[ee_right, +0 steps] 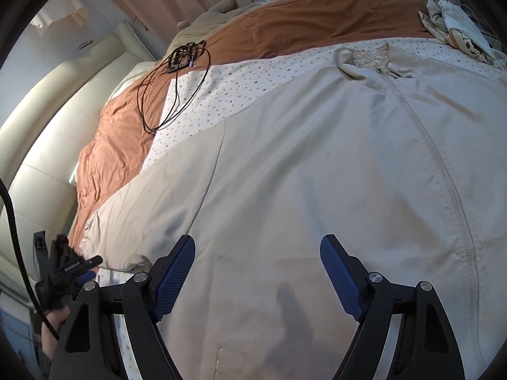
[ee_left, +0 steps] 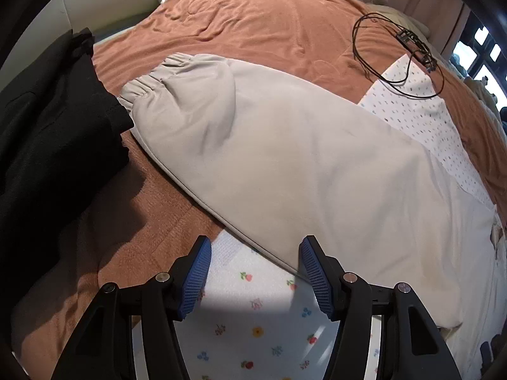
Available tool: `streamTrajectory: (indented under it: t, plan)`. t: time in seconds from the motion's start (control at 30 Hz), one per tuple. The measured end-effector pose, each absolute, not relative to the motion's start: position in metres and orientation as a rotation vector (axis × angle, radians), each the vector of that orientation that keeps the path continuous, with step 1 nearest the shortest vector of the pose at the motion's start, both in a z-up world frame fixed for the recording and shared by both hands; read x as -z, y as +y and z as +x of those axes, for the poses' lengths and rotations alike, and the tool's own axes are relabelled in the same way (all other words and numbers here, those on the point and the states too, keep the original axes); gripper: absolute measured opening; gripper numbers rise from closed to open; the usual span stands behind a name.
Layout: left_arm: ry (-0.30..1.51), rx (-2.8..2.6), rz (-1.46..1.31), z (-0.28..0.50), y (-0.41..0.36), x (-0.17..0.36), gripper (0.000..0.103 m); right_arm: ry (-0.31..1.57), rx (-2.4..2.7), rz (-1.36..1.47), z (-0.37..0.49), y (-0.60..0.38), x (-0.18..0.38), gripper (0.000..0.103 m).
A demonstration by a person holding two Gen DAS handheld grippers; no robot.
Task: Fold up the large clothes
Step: 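Grasp the sleeve cuff with the left tool and lift it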
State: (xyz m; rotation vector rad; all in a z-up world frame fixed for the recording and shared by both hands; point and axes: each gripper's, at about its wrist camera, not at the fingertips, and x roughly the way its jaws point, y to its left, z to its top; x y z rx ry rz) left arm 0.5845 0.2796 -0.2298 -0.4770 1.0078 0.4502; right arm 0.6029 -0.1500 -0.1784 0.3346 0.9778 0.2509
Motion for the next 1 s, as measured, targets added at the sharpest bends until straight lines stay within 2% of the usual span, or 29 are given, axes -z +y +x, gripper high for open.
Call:
streamTrajectory:
  t: [0.1, 0.13, 0.17, 0.23, 0.27, 0.33, 0.4, 0.47, 0.57, 0.67, 0.93, 1.0]
  plan:
    - [0.962, -0.47, -0.428, 0.592, 0.285, 0.234, 0.058, 0.977, -0.269, 0.328, 0.604, -0.146, 0.181, 0.077]
    - [0.957, -0.481, -0.413, 0.595, 0.287, 0.233, 0.044, 0.97, -0.283, 0.322, 0.604, -0.143, 0.18, 0.075]
    - [0.958, -0.49, -0.403, 0.597, 0.288, 0.232, 0.025, 0.969, -0.299, 0.324, 0.605, -0.141, 0.18, 0.072]
    - [0.957, -0.482, -0.403, 0.6, 0.291, 0.228, 0.009, 0.982, -0.369, 0.378, 0.608, -0.138, 0.183, 0.06]
    - [0.948, -0.474, -0.399, 0.6, 0.29, 0.223, 0.007, 0.987, -0.395, 0.397, 0.609, -0.136, 0.185, 0.052]
    - [0.918, -0.454, -0.368, 0.6, 0.288, 0.208, 0.004, 0.998, -0.429, 0.43, 0.612, -0.131, 0.189, 0.044]
    - [0.883, -0.433, -0.346, 0.598, 0.285, 0.19, 0.004, 1.024, -0.464, 0.477, 0.617, -0.127, 0.198, 0.031]
    - [0.85, -0.401, -0.351, 0.596, 0.283, 0.171, 0.003, 1.041, -0.491, 0.512, 0.619, -0.121, 0.205, 0.026]
    - [0.808, -0.354, -0.34, 0.596, 0.275, 0.142, 0.003, 1.051, -0.521, 0.564, 0.622, -0.111, 0.215, 0.023]
    - [0.777, -0.317, -0.315, 0.596, 0.265, 0.117, 0.003, 1.059, -0.569, 0.604, 0.626, -0.096, 0.222, 0.016]
    - [0.721, -0.209, -0.287, 0.593, 0.239, 0.069, 0.003, 1.126, -0.607, 0.571, 0.628, -0.056, 0.25, 0.012]
    - [0.71, -0.174, -0.28, 0.592, 0.227, 0.059, 0.002, 1.136, -0.614, 0.572, 0.627, -0.055, 0.257, 0.007]
